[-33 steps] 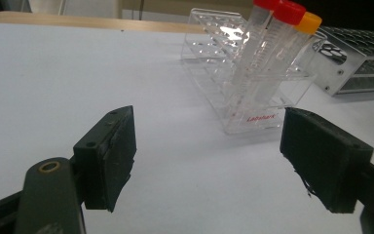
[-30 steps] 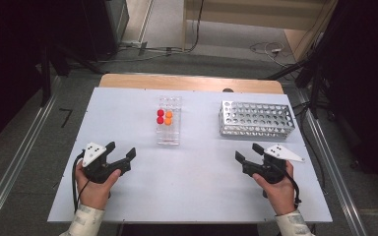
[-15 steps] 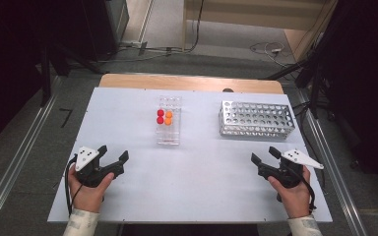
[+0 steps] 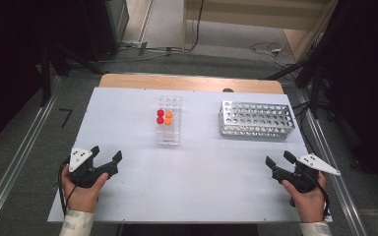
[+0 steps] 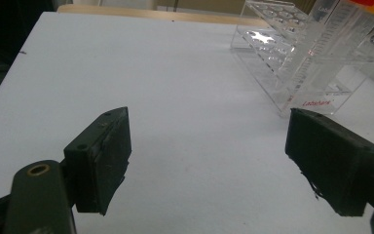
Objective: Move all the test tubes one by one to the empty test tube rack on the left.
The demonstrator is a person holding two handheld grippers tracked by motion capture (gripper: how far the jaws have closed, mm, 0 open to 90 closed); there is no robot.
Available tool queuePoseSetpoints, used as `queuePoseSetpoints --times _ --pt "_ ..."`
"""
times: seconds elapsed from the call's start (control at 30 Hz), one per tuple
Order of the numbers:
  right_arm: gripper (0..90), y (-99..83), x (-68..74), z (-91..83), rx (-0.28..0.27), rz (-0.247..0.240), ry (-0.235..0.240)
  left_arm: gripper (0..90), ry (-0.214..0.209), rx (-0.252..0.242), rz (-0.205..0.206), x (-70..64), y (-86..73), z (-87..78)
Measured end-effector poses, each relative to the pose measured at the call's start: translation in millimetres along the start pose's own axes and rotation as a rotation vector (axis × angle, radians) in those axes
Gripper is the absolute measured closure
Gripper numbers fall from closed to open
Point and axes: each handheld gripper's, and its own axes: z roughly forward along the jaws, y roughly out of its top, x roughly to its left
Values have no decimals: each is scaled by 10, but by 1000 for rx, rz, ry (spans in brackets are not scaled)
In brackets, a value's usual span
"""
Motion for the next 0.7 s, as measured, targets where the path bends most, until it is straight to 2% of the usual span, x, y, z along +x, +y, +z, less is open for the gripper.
queuePoseSetpoints --times 0.33,0.7 --pt "218 -56 -171 -115 -2 31 -40 163 19 6 -15 79 -15 -54" --pt "217 -118 -260 -165 15 5 -111 161 34 22 -6 146 -23 -85"
